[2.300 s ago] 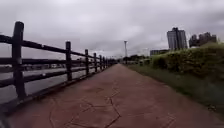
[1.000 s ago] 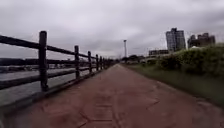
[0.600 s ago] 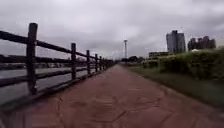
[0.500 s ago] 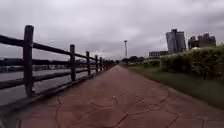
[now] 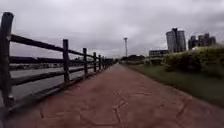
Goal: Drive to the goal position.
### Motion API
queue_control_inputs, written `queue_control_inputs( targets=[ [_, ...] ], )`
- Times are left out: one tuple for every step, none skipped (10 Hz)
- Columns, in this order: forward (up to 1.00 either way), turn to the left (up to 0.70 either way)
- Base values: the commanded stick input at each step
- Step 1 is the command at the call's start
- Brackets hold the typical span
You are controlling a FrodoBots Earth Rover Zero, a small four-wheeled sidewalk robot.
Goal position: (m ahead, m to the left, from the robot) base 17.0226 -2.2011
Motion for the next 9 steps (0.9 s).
queue_control_inputs(
  targets=[
    [1.0,0.0],
    [1.0,0.0],
    [1.0,0.0],
    [1.0,0.0],
    [1.0,0.0],
    [1.0,0.0],
    [1.0,0.0],
    [1.0,0.0],
    [1.0,0.0]
  ],
)
